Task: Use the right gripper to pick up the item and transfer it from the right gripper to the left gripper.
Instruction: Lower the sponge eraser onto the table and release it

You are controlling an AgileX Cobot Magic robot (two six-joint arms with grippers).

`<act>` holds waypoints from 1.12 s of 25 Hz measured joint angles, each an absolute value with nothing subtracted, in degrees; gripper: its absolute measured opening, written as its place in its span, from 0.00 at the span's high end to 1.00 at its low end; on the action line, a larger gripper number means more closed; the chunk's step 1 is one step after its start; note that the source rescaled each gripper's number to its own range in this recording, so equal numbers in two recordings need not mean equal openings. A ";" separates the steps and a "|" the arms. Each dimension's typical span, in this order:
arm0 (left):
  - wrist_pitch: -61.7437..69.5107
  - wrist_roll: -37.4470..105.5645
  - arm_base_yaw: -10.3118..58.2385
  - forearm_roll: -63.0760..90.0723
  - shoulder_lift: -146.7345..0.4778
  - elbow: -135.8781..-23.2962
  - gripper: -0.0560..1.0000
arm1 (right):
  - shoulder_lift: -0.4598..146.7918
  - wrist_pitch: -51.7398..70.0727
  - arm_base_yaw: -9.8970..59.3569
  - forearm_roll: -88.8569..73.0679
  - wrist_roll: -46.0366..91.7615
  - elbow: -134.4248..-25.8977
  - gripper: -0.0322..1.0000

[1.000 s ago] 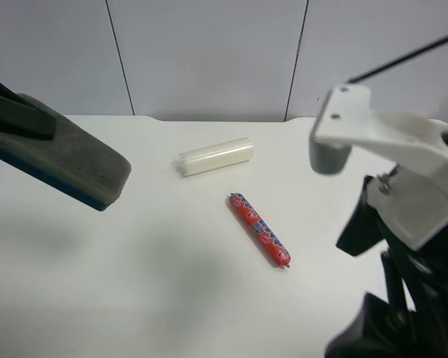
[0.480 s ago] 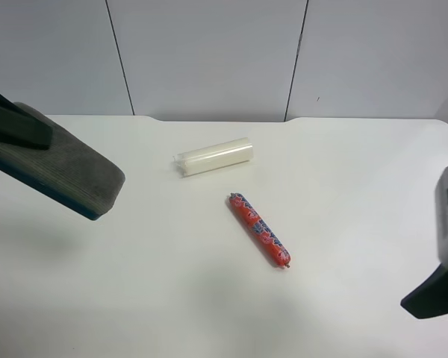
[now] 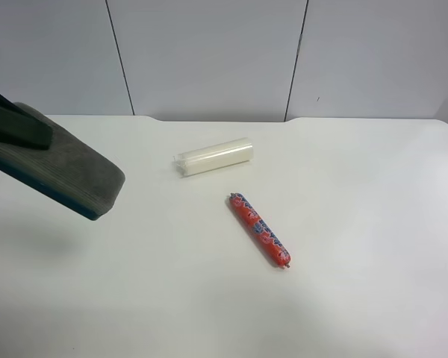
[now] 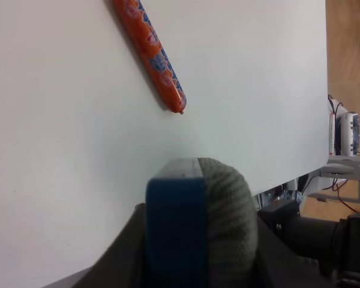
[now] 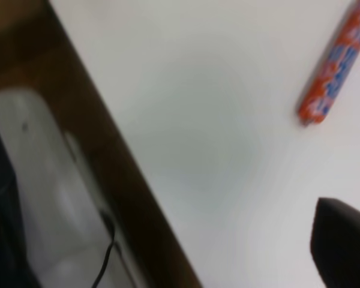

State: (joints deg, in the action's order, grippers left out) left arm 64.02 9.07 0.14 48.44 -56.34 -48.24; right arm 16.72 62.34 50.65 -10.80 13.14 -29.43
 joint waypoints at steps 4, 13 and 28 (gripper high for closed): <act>64.02 9.07 0.14 48.44 -56.34 -48.24 0.91 | 12.59 62.00 50.65 -7.81 9.10 -29.43 0.01; 64.02 9.07 0.14 48.44 -56.34 -48.24 0.91 | 10.12 61.95 50.65 -1.25 1.75 -29.43 0.01; 64.68 9.07 0.14 48.44 -56.34 -48.24 0.91 | 10.12 61.95 50.65 -0.81 1.63 -29.43 0.01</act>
